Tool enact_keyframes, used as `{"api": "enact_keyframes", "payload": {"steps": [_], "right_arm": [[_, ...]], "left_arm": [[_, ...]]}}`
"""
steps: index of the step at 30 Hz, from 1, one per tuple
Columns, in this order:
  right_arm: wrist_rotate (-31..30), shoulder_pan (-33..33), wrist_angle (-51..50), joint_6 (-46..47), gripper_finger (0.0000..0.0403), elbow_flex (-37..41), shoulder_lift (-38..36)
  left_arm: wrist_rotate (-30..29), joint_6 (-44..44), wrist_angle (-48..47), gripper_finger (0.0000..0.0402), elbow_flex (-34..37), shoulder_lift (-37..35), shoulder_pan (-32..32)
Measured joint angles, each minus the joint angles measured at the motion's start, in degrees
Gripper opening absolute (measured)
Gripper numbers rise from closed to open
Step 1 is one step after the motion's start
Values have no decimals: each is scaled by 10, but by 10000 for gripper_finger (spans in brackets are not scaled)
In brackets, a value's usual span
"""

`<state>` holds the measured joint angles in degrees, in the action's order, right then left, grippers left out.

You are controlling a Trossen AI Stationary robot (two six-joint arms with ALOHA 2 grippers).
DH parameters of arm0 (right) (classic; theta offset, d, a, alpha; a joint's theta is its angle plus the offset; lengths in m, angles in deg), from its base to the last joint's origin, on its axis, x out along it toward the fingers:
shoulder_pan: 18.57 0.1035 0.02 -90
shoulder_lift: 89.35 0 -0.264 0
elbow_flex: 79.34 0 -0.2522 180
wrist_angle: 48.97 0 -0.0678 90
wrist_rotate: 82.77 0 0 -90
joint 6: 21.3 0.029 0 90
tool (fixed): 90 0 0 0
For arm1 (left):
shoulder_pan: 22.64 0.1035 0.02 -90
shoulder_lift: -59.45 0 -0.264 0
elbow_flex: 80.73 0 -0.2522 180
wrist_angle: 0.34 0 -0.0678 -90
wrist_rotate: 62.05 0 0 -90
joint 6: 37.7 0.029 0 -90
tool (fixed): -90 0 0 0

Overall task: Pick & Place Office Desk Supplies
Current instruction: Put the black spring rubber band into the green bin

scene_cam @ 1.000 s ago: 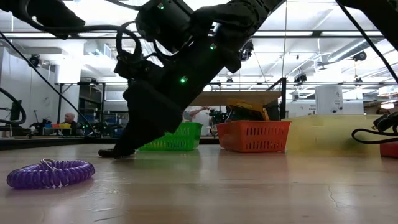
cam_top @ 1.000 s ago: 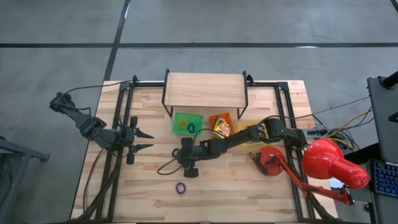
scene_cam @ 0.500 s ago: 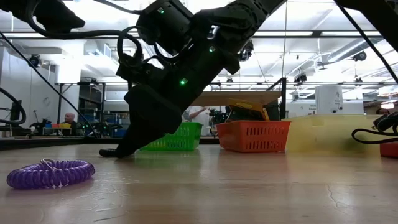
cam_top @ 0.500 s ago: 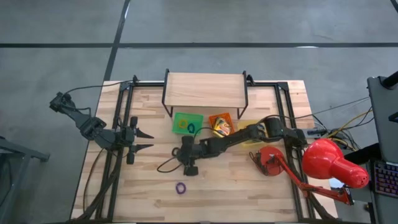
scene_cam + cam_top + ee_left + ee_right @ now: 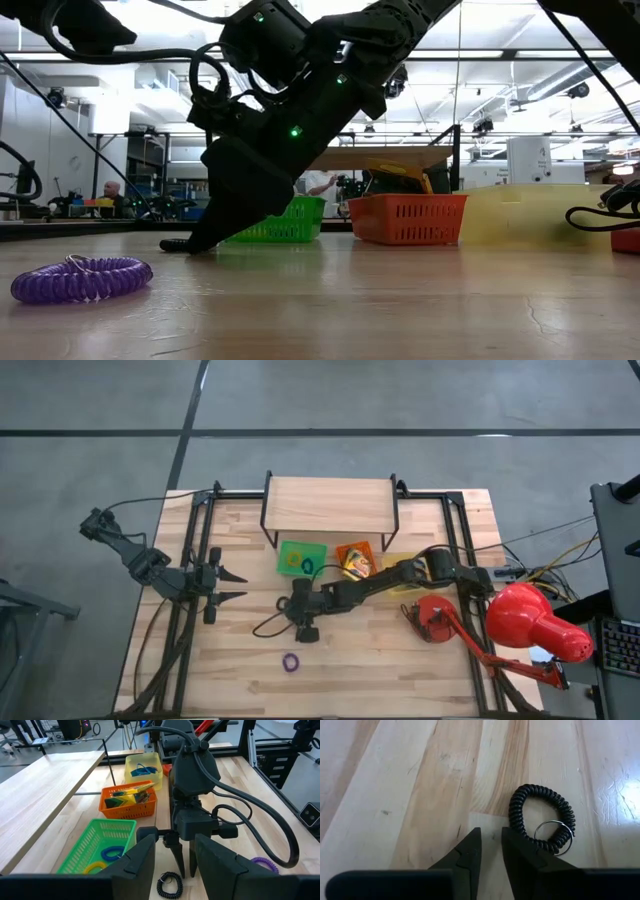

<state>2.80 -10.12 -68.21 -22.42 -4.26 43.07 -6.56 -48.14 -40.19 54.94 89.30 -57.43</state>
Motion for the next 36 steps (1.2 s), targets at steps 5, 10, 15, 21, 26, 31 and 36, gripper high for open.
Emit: {"api": "enact_keyframes", "payload": {"steps": [5, 10, 15, 21, 26, 31, 36], "right_arm": [[2, 0, -1, 1, 60, 1, 0], [3, 0, -1, 1, 40, 1, 0], [7, 0, -1, -4, 28, 1, 0], [10, 1, -2, -6, 28, 0, 0], [15, 4, 17, -34, 29, 0, -4], [-42, 4, 62, -94, 29, -2, -11], [-59, -4, 67, -119, 29, -2, -6]], "left_arm": [[0, 0, 0, 141, 0, 0, 0], [0, 0, 0, 141, 0, 0, 0], [0, 0, 0, 141, 0, 0, 0], [0, 0, 0, 141, 0, 0, 0], [0, 0, 0, 141, 0, 0, 0], [0, 0, 0, 141, 0, 0, 0], [0, 0, 0, 141, 0, 0, 0]]}}
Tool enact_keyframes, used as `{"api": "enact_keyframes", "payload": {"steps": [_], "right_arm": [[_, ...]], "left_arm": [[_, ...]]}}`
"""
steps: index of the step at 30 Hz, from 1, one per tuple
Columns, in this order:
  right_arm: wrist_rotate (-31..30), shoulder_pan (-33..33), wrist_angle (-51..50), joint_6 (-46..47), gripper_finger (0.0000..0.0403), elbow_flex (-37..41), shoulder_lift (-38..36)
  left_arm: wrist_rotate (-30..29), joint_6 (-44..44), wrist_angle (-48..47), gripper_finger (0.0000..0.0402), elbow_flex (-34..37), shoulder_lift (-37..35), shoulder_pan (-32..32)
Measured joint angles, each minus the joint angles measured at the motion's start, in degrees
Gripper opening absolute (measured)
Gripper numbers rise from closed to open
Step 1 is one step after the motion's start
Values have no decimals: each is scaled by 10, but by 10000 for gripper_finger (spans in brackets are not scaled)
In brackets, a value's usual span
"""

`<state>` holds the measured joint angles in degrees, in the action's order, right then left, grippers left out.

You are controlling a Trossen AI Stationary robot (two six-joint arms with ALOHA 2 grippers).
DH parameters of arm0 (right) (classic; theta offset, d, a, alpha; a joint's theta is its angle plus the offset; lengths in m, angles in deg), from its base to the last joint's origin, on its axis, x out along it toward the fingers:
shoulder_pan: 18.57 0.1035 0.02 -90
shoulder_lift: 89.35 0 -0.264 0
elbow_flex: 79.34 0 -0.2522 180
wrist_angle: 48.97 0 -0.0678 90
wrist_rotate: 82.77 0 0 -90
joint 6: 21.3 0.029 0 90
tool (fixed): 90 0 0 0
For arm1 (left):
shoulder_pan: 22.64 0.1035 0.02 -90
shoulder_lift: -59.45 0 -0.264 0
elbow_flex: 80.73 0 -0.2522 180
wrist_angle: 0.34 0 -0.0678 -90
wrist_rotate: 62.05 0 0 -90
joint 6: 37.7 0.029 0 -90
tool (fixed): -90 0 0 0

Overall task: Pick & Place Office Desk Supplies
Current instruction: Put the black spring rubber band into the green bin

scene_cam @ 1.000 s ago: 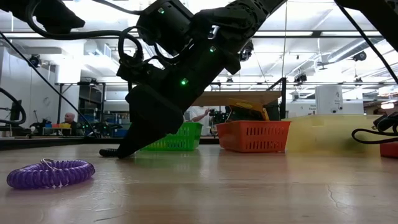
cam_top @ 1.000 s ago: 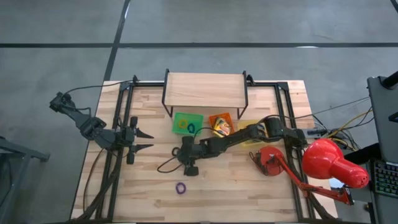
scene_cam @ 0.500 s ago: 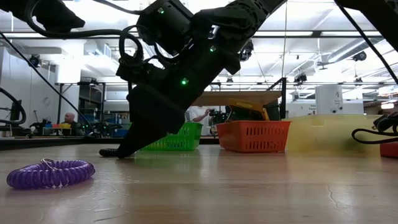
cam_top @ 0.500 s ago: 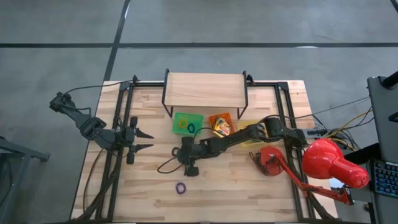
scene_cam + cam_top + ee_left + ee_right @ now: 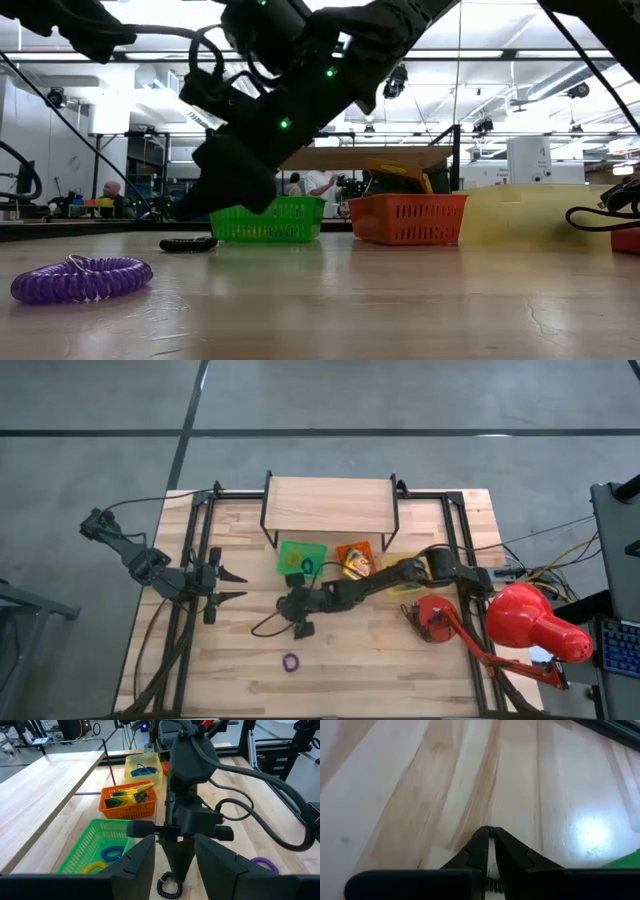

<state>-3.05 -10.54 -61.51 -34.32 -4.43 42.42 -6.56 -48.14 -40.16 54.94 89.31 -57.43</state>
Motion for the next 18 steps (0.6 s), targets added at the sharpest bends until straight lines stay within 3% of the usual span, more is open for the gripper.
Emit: {"api": "enact_keyframes", "payload": {"steps": [8, 18], "right_arm": [[42, -16, 18, 67, 32, 0, 6], [47, -14, 20, 80, 103, 0, 6]], "left_arm": [[0, 0, -2, 141, 0, 0, 0], [0, 0, -9, 141, 0, 0, 0]]}}
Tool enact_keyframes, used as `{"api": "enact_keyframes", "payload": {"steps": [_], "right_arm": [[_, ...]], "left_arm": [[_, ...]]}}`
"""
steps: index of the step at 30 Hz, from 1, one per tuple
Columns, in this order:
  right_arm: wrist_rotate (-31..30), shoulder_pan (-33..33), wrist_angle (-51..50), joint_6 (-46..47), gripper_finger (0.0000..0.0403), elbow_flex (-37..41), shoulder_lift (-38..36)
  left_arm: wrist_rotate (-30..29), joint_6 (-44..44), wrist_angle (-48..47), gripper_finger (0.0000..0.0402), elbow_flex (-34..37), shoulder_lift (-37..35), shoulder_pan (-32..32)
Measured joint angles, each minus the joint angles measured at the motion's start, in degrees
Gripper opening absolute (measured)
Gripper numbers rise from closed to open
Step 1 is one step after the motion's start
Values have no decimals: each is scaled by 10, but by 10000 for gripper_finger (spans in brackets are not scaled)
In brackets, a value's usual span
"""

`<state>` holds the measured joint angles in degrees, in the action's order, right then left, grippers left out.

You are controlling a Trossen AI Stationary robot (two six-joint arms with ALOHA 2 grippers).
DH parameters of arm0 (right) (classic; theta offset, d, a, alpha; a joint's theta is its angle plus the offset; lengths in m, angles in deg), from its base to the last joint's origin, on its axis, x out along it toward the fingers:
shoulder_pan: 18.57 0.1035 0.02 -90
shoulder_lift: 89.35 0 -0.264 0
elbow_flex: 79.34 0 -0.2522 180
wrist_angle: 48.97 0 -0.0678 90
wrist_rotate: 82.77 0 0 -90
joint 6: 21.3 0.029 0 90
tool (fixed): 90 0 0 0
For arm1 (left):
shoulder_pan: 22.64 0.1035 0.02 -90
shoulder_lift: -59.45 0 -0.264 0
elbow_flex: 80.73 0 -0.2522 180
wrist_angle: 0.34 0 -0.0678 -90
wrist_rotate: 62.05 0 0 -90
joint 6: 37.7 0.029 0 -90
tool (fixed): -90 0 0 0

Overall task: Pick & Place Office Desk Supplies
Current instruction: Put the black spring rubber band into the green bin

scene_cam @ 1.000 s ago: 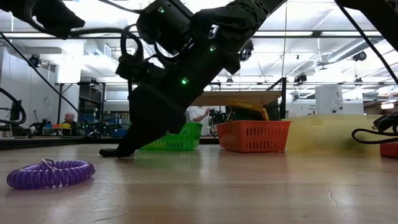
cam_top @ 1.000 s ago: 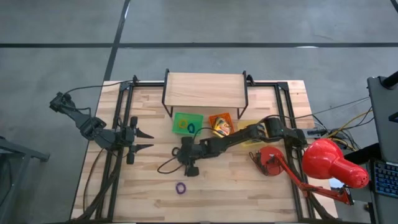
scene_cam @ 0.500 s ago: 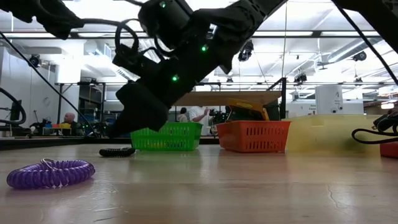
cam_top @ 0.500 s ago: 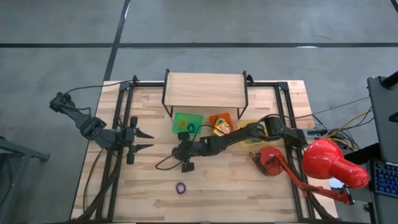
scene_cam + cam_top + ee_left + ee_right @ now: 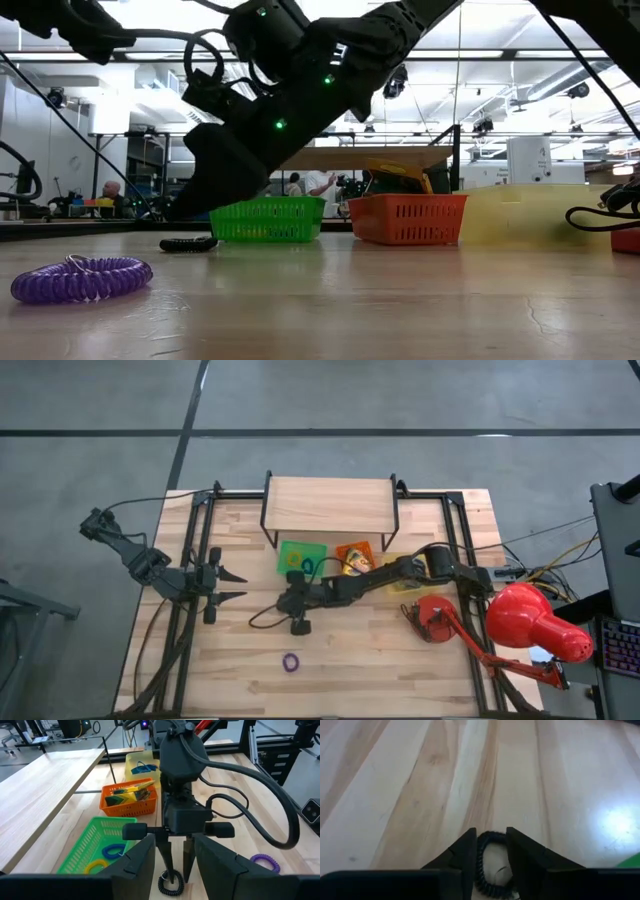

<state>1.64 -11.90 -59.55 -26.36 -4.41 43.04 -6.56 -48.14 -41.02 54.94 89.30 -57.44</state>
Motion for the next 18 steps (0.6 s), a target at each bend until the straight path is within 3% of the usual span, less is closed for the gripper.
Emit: {"api": "enact_keyframes", "payload": {"steps": [18], "right_arm": [[5, 8, -60, 6, 100, 4, 0]], "left_arm": [[0, 0, 0, 141, 0, 0, 0]]}}
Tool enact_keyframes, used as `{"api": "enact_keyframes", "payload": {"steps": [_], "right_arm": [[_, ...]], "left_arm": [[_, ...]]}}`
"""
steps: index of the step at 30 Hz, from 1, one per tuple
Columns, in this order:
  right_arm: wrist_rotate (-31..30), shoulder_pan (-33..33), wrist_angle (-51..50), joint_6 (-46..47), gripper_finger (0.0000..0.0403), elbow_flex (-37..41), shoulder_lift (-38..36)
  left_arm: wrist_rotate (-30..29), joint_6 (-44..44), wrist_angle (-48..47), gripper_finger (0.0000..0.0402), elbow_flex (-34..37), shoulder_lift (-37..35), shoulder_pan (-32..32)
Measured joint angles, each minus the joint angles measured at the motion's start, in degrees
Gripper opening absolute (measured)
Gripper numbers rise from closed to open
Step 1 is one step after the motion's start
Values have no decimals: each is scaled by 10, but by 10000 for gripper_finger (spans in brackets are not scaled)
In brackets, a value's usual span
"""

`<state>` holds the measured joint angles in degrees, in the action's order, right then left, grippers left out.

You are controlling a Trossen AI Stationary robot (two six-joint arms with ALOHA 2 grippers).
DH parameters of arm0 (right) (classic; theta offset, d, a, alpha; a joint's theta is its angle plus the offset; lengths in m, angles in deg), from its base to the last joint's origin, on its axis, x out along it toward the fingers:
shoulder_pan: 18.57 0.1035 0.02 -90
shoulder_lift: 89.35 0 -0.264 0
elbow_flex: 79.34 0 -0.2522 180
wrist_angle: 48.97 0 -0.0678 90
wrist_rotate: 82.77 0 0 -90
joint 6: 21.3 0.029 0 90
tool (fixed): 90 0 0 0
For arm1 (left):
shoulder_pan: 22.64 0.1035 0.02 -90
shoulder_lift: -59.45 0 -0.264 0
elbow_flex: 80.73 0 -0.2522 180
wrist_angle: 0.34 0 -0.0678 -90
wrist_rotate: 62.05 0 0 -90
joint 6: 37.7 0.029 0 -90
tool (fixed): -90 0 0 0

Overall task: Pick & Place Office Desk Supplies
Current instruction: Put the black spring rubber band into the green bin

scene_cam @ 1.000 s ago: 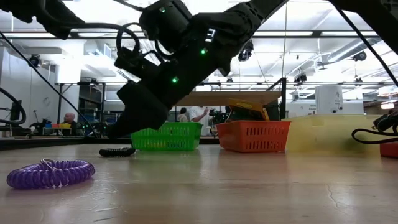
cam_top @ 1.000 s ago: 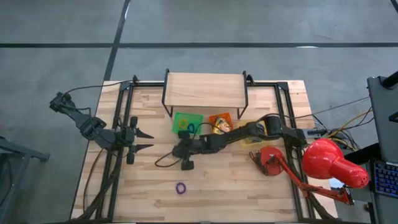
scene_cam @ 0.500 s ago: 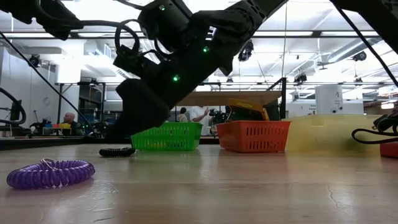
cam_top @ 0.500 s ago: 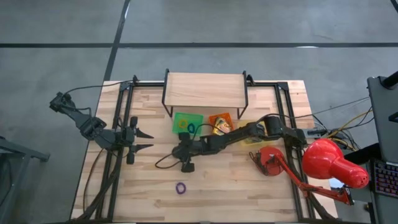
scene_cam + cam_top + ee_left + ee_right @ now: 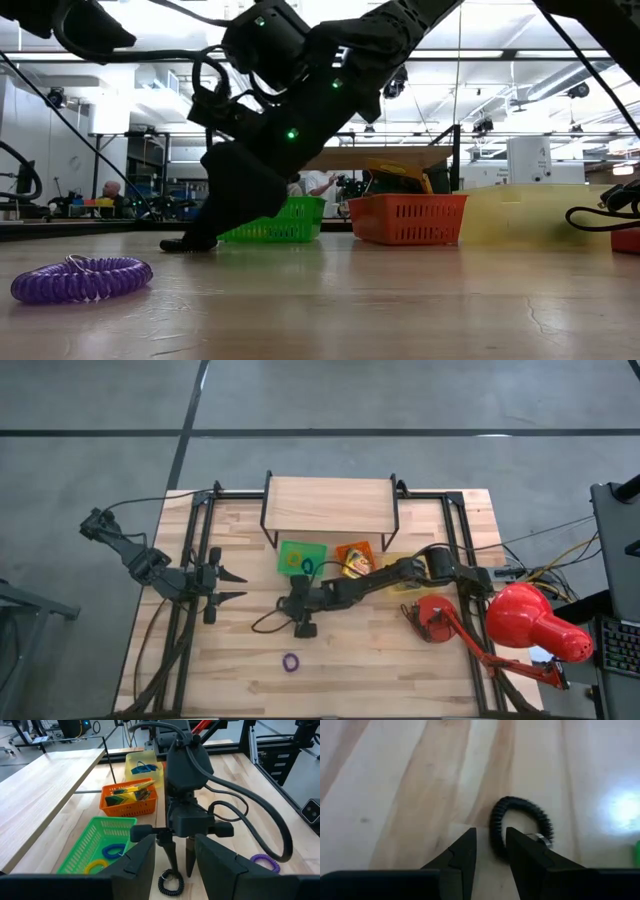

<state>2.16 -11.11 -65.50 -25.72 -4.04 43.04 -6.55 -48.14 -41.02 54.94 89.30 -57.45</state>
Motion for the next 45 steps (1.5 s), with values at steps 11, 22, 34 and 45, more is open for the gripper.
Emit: {"api": "enact_keyframes", "payload": {"steps": [11, 22, 34, 45], "right_arm": [[10, 0, 8, -2, 100, 22, 0], [10, 0, 7, -5, 100, 23, 0], [8, 0, 3, -7, 89, 23, 0], [8, 0, -3, -5, 23, 23, -1]], "left_arm": [[0, 0, 0, 141, 0, 0, 0], [0, 0, 0, 141, 0, 0, 0], [0, 0, 0, 141, 0, 0, 0], [0, 0, 0, 141, 0, 0, 0]]}}
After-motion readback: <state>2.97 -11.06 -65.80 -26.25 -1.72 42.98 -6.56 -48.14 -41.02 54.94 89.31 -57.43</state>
